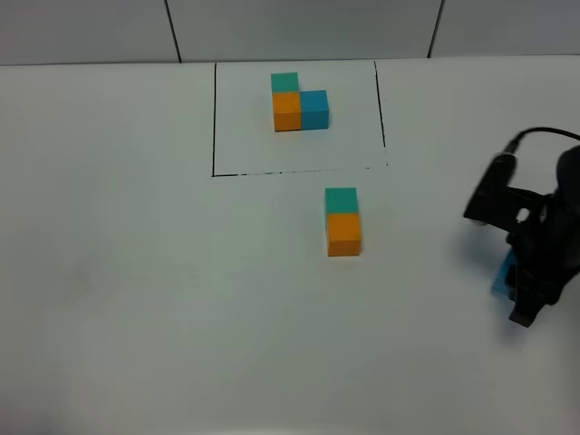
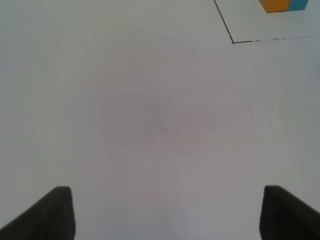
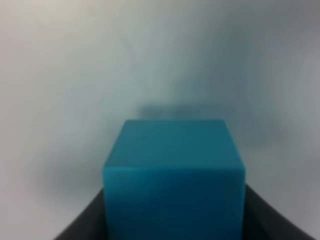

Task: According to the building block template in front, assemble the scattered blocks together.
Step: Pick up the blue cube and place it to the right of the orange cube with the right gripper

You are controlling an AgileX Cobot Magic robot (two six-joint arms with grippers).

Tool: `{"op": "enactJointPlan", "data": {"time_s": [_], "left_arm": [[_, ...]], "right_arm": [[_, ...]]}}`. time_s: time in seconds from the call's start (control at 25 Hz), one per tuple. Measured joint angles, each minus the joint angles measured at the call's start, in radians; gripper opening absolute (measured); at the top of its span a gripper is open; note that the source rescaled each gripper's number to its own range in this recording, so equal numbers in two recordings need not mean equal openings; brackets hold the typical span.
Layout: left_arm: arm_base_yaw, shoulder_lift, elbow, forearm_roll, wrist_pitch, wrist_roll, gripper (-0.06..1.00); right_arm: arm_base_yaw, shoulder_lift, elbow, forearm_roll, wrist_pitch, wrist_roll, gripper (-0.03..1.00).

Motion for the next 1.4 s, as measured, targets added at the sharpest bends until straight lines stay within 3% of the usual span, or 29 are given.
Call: {"op": "enactJointPlan", "data": {"time_s": [0.16, 0.36, 0.76, 1.08, 1.4], "left_arm": [[0.0, 0.0, 0.0, 0.0, 0.0, 0.0, 0.68], [0.0, 0.0, 0.0, 0.0, 0.0, 0.0, 0.68], [0.0, 0.0, 0.0, 0.0, 0.0, 0.001, 0.68], [0.0, 0.0, 0.0, 0.0, 0.0, 0.001, 0.68], [0.0, 0.0, 0.0, 0.0, 0.0, 0.001, 0.68]], "right_arm": [[0.069, 0.081, -0.165, 0.016, 0.116, -0.175, 0.01], [0.104, 0.213, -0.348, 0.036, 0.222, -0.295, 0.01], [0.155, 0.363, -0.509, 0.065, 0.216, -0.364, 0.01], [0.175, 0.376, -0.538, 0.141, 0.182, -0.398, 0.01], [0.185, 0.439, -0.595, 0.19, 0.221, -0.4, 0.01]]}}
